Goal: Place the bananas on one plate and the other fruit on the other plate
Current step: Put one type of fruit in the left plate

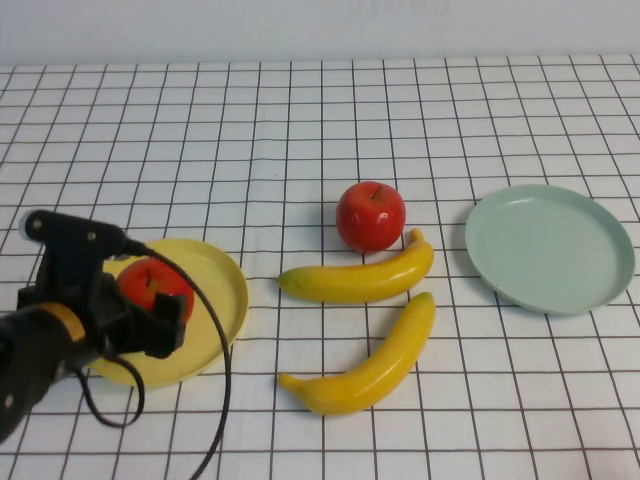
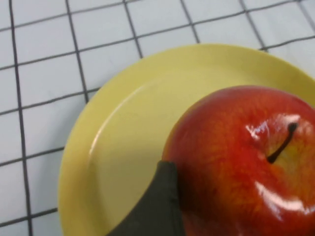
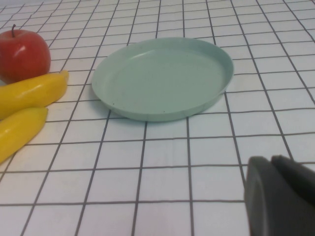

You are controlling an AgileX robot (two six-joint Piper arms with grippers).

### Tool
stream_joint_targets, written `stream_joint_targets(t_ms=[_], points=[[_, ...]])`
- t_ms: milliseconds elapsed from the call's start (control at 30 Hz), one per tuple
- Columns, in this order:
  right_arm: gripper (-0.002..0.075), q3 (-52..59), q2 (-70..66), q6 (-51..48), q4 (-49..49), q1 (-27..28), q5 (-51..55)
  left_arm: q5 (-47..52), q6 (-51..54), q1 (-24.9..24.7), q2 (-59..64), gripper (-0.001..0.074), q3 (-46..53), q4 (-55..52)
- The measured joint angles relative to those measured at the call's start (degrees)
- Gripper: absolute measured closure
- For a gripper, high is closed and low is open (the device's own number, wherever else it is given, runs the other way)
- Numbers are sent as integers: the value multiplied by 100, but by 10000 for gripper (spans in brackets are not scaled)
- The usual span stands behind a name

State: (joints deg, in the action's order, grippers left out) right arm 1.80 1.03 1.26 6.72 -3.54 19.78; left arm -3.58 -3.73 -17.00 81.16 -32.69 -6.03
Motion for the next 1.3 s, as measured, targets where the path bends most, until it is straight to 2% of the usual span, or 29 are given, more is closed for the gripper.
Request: stream_joint_targets(t_ms=[67, 267, 333, 433, 700, 800, 867, 967, 1100, 1167, 1300], points=[[742, 0, 0, 0, 0, 0, 0, -1089, 62, -9, -129, 66, 659, 0], [742, 0, 0, 0, 0, 0, 0, -5259, 862, -9, 32, 66, 2397, 526], [742, 0, 0, 0, 0, 0, 0, -5774, 624, -9, 235, 66, 2647, 786], [742, 0, 0, 0, 0, 0, 0, -6033, 204, -9, 588, 66, 2750, 986], [742, 0, 0, 0, 0, 0, 0, -6063, -212, -9, 609, 66, 2578, 371], [742, 0, 0, 0, 0, 0, 0, -4965, -320, -9, 187, 66, 2180, 41], [742, 0, 0, 0, 0, 0, 0, -3684, -381, -9, -148, 66, 1712, -256], [742, 0, 0, 0, 0, 0, 0, -1115, -554, -71, -701, 66, 691, -818], [742, 0, 0, 0, 0, 0, 0, 1466, -581, -324, -1020, 66, -738, -1169], [742, 0, 0, 0, 0, 0, 0, 2255, -465, -484, -1004, 66, -1454, -1204], [742, 0, 0, 0, 0, 0, 0, 3088, -162, -811, -605, 66, -2641, -1018]])
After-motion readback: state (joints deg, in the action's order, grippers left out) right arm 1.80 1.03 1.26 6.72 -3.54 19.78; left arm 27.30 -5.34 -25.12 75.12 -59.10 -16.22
